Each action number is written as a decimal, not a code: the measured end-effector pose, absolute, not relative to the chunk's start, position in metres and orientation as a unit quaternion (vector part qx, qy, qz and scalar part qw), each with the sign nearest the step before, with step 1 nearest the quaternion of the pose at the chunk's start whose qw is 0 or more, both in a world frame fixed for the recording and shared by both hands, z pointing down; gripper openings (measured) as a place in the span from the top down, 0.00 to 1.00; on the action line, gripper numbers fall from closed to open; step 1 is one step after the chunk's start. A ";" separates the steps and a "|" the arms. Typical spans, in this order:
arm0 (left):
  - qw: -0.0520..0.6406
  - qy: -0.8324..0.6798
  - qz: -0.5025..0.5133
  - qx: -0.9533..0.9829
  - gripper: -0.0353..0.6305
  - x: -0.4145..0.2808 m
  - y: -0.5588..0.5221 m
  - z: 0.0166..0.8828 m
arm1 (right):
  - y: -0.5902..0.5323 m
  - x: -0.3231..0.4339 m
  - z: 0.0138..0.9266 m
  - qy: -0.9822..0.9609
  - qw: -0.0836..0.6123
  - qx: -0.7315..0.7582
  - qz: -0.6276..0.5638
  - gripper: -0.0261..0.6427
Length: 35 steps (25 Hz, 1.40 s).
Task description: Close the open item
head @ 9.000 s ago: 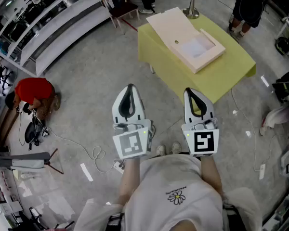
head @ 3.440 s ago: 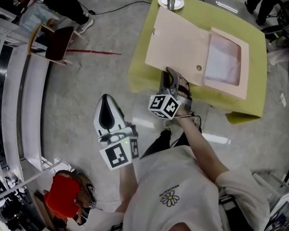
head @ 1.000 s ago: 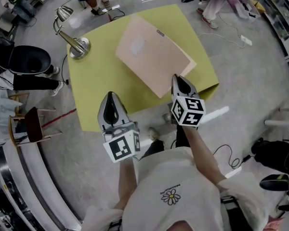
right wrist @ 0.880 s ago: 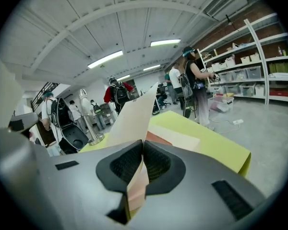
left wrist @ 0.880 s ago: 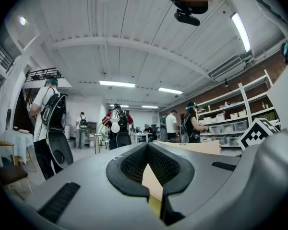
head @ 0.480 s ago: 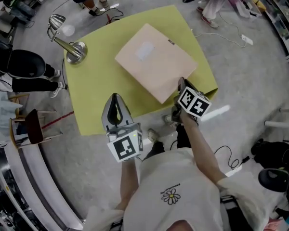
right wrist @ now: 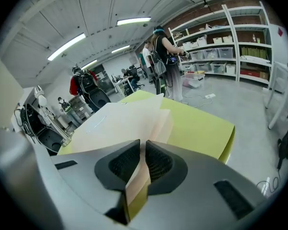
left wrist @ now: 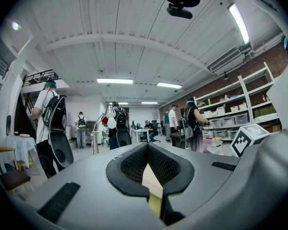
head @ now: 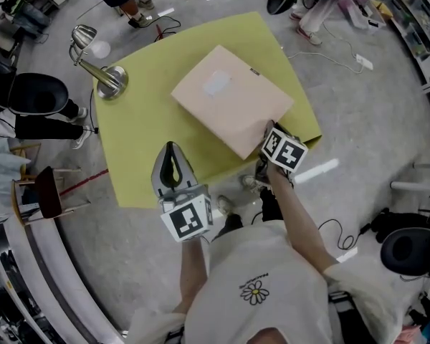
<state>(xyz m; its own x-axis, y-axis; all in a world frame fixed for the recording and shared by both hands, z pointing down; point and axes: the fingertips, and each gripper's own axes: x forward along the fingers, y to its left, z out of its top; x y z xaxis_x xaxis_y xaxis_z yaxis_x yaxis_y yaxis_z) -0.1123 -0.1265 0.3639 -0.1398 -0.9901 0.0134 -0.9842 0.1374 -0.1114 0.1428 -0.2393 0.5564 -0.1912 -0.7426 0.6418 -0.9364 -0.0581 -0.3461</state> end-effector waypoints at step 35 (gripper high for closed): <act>0.023 0.741 -0.036 -0.671 0.93 -0.096 -0.126 0.369 | -0.241 0.096 0.559 -0.754 0.514 0.404 0.062 0.94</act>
